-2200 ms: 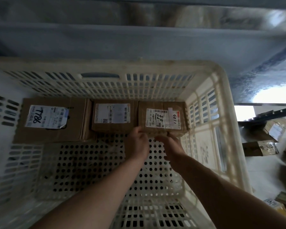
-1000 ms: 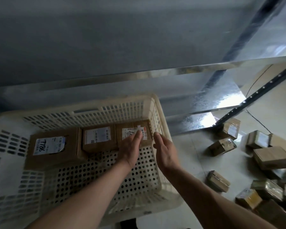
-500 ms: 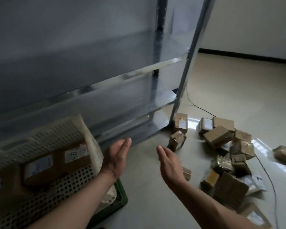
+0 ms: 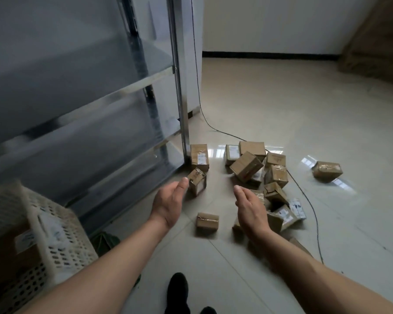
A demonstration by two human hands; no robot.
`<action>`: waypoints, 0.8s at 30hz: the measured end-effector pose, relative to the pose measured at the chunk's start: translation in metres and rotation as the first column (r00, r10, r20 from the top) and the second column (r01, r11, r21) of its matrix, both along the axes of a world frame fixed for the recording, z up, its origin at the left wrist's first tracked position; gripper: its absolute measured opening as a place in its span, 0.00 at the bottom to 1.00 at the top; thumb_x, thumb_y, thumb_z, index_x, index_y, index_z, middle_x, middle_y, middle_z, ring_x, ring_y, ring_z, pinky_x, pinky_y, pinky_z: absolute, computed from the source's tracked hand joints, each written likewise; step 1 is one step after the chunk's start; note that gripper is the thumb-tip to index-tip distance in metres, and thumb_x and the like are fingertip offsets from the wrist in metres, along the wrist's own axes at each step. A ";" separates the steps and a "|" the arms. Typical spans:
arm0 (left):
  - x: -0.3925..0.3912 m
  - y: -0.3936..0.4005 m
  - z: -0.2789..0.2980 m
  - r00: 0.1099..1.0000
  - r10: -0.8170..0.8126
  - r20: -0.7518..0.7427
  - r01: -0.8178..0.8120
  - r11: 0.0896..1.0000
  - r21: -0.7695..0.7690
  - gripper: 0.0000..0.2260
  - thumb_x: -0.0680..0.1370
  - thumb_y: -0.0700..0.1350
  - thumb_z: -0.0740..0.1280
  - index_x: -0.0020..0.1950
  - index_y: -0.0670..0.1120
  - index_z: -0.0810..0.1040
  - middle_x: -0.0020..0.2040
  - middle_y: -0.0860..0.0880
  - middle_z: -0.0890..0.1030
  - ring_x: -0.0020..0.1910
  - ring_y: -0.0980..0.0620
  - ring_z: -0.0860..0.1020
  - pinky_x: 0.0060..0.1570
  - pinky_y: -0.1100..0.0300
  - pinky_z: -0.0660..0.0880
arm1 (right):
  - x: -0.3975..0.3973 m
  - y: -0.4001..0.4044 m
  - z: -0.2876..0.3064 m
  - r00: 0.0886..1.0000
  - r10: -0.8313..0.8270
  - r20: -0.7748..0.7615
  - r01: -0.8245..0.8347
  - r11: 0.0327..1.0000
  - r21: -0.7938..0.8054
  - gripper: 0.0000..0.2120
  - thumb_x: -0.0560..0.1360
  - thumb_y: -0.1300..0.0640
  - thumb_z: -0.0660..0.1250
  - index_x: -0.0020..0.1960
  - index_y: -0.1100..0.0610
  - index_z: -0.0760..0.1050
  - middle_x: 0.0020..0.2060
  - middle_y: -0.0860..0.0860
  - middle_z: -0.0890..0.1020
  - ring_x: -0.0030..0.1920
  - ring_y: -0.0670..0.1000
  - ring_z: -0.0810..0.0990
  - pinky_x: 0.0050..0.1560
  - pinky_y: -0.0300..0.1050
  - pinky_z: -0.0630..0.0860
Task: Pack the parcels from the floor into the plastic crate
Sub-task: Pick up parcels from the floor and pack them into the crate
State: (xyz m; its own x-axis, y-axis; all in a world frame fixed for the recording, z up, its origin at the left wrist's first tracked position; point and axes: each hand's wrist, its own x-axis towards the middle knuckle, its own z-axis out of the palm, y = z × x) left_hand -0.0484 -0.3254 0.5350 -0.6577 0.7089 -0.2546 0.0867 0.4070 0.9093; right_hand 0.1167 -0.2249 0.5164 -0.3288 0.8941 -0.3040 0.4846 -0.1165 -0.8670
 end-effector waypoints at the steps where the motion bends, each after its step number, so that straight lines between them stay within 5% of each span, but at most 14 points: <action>1: 0.004 0.009 -0.002 1.000 -0.011 0.004 0.011 1.000 -0.006 0.33 0.65 0.73 0.53 0.44 0.46 0.80 0.47 0.43 0.82 0.50 0.42 0.78 0.52 0.42 0.74 | 0.003 0.007 -0.003 1.000 -0.017 -0.004 0.017 1.000 -0.009 0.20 0.83 0.45 0.56 0.68 0.54 0.74 0.52 0.46 0.77 0.54 0.48 0.76 0.48 0.43 0.70; 6: 0.017 0.063 -0.015 0.995 -0.091 0.035 0.092 0.995 -0.037 0.29 0.69 0.70 0.54 0.47 0.46 0.78 0.45 0.44 0.79 0.47 0.44 0.76 0.55 0.44 0.74 | 0.018 0.048 -0.018 0.996 -0.083 0.012 0.083 0.996 -0.017 0.18 0.83 0.46 0.58 0.63 0.54 0.78 0.51 0.47 0.80 0.54 0.50 0.78 0.53 0.47 0.71; 10: 0.018 0.114 -0.033 0.992 -0.098 0.077 0.102 0.993 -0.060 0.41 0.64 0.73 0.53 0.49 0.37 0.79 0.44 0.46 0.77 0.45 0.48 0.74 0.53 0.44 0.74 | 0.027 0.096 -0.033 0.992 -0.118 0.053 0.120 0.992 -0.037 0.15 0.83 0.47 0.58 0.59 0.53 0.80 0.50 0.49 0.81 0.52 0.49 0.77 0.52 0.45 0.70; 15: 0.016 0.173 -0.066 0.984 -0.154 0.089 0.165 0.978 -0.125 0.42 0.64 0.73 0.53 0.48 0.35 0.79 0.42 0.44 0.78 0.44 0.49 0.74 0.55 0.45 0.73 | 0.040 0.156 -0.066 0.975 -0.188 0.122 0.198 0.977 -0.079 0.15 0.83 0.45 0.57 0.56 0.49 0.80 0.51 0.50 0.82 0.54 0.53 0.78 0.53 0.48 0.71; 19: 0.025 0.213 -0.106 0.974 -0.172 0.148 0.202 0.952 -0.228 0.29 0.69 0.69 0.58 0.42 0.43 0.80 0.45 0.46 0.82 0.49 0.46 0.78 0.58 0.47 0.73 | 0.065 0.189 -0.099 0.948 -0.266 0.174 0.288 0.951 -0.117 0.19 0.83 0.43 0.55 0.57 0.51 0.80 0.51 0.51 0.82 0.54 0.54 0.78 0.55 0.51 0.73; 24: 0.062 0.261 -0.160 0.953 -0.212 0.217 0.272 0.913 -0.304 0.20 0.79 0.61 0.61 0.50 0.45 0.81 0.50 0.44 0.81 0.54 0.44 0.77 0.61 0.49 0.73 | 0.109 0.222 -0.149 0.928 -0.315 0.198 0.352 0.916 -0.192 0.16 0.83 0.44 0.55 0.48 0.50 0.77 0.44 0.49 0.80 0.44 0.47 0.77 0.39 0.44 0.68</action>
State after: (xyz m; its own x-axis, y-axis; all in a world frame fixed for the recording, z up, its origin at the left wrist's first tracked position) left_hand 0.0133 -0.0646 0.3748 -0.3999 0.6977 -0.5944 0.0719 0.6704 0.7385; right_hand 0.2258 -0.0031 0.3679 0.0463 0.8471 -0.5293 0.5133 -0.4748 -0.7149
